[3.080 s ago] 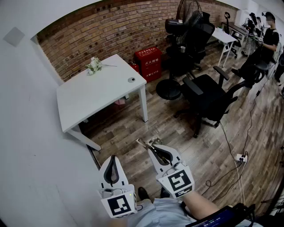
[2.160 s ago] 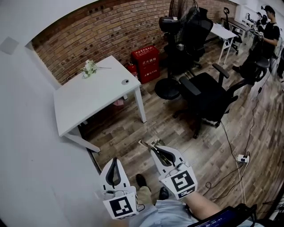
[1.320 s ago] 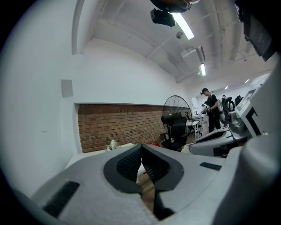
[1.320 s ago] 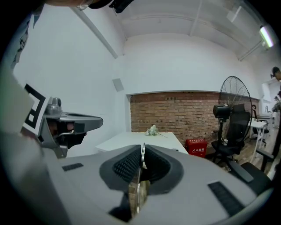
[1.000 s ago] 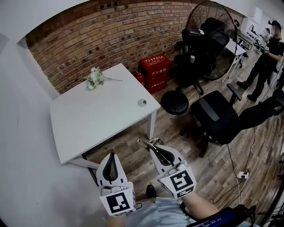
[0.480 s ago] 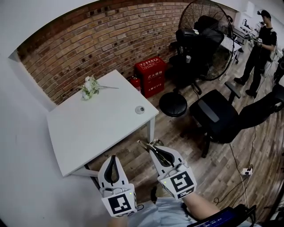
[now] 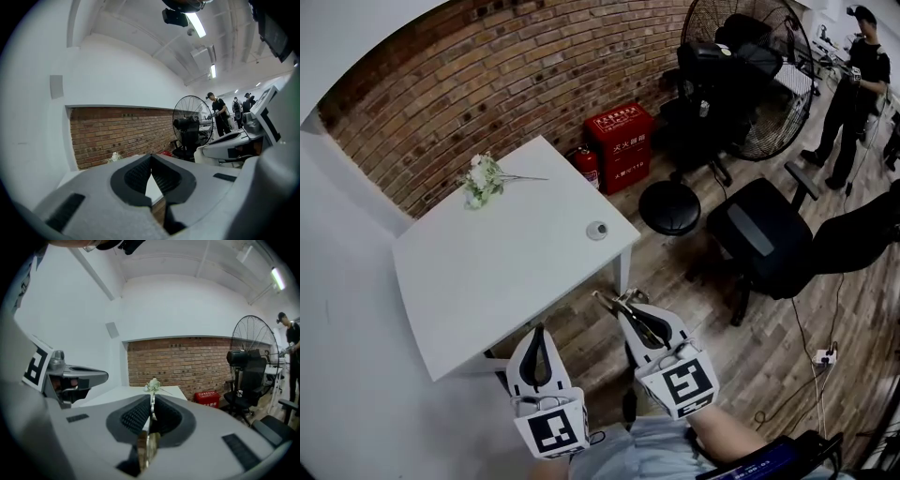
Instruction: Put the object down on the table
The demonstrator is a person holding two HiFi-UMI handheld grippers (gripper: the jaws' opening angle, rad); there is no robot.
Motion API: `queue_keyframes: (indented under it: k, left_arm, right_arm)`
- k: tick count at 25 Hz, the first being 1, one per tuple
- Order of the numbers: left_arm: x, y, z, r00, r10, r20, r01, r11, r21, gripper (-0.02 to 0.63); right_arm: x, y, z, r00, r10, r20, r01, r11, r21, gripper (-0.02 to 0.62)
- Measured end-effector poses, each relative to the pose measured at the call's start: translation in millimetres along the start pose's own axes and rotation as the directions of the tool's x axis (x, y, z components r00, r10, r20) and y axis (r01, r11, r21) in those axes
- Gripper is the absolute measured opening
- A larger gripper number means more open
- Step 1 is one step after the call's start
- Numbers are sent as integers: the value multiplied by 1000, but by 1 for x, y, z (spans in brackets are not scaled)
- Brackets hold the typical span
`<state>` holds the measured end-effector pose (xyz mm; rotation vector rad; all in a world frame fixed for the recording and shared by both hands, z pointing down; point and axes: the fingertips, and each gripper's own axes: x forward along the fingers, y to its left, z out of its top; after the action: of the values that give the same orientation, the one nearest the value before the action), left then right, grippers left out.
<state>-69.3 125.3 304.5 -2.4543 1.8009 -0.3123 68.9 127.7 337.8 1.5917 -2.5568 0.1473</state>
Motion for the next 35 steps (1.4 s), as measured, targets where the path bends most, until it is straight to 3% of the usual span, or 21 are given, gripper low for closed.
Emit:
queue_keyframes:
  k: [9,21,29,35]
  left_arm:
    - [68,14,-11,996,34,-77,-34,999,-2,8]
    - [149,41,8,988,131,-80,-128,991,37,9]
    - [174,62,35,970,238,-46,-236,971,46,8]
    - [174,84,35,952,304,-44,-304,953,16,8]
  right_arm:
    - [65,-40,-1,998,27,-56,-26,999,32,35]
    - [152,-73,27,986,165,-36,-162,985,65,35]
    - [200,-82,59,966,257,19,-257,966,34,35]
    - [226,-69,75,946,321,39,-321,947,-8,35]
